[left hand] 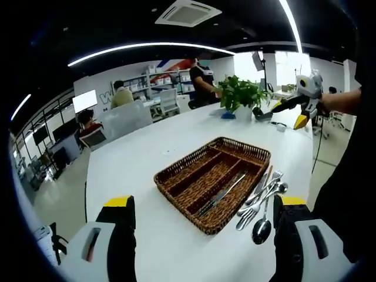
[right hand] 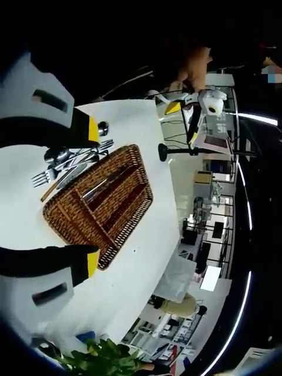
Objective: Arrange the knives, forks, and spoons in their matching storage slots by inserting each utensil handle-first until every utensil is classified and aligned in the correct compartment
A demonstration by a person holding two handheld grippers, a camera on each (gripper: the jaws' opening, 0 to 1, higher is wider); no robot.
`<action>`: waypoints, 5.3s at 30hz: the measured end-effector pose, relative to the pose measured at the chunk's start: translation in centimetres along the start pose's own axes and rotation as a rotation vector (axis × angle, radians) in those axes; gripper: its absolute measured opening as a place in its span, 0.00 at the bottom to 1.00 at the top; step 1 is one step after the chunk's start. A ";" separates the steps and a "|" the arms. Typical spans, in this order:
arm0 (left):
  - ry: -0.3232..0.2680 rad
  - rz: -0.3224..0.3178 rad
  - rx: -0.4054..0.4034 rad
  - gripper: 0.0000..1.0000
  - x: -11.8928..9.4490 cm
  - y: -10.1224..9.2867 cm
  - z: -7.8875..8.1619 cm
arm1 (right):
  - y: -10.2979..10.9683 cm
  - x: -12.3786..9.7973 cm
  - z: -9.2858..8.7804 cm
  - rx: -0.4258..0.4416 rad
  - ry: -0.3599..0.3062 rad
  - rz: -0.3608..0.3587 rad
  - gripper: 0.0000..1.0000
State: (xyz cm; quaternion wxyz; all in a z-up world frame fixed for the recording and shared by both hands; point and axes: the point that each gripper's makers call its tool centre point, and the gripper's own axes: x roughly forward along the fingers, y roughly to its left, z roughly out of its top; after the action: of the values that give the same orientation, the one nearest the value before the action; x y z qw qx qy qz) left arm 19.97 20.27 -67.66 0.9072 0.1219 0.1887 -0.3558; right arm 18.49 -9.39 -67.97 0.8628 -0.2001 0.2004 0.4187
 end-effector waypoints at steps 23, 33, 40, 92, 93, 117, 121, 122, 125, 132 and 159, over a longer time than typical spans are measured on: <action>-0.002 0.034 -0.047 0.99 -1.4 -2.1 -1.0 | 4.2 5.0 -6.8 -0.003 0.183 0.211 0.42; 0.006 0.038 -0.044 0.99 -1.9 -2.1 -1.0 | 4.3 6.9 -9.7 -0.024 0.246 0.202 0.35; 0.008 0.050 -0.033 0.99 -2.3 -1.6 -0.9 | 5.3 8.2 -10.5 -0.018 0.284 0.254 0.24; -0.018 0.092 -0.024 0.97 -3.4 -0.6 -0.7 | 7.0 11.7 -14.4 -0.151 0.468 0.414 0.04; -0.011 0.094 -0.023 0.97 -3.5 -0.6 -0.9 | 7.0 11.7 -14.4 -0.146 0.467 0.415 0.05; -0.011 0.085 -0.028 0.97 -3.7 -0.6 -0.7 | 6.8 11.2 -13.0 -0.266 0.464 0.426 0.00; -0.010 0.085 -0.024 0.97 -3.6 -0.5 -0.7 | 7.1 10.9 -12.4 -0.266 0.452 0.435 0.00; -0.010 0.085 -0.023 0.97 -3.6 -0.5 -0.6 | 7.1 10.9 -12.4 -0.266 0.450 0.437 0.00; -0.013 0.084 -0.020 0.97 -3.5 -0.4 -0.5 | 7.1 10.8 -12.3 -0.272 0.453 0.430 0.00; -0.007 0.082 -0.014 0.97 -3.6 -0.3 -0.6 | 7.2 10.1 -10.7 -0.282 0.431 0.428 0.00; -0.028 0.078 -0.037 0.99 -3.5 -0.3 0.0 | 7.8 7.2 -1.9 -0.360 0.372 0.462 0.00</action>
State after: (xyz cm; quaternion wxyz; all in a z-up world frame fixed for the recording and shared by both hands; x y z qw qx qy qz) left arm 17.39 22.19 -66.22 0.9250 0.1076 0.1778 -0.3181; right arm 15.98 -1.35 -74.66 0.6449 -0.3715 0.3170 0.5879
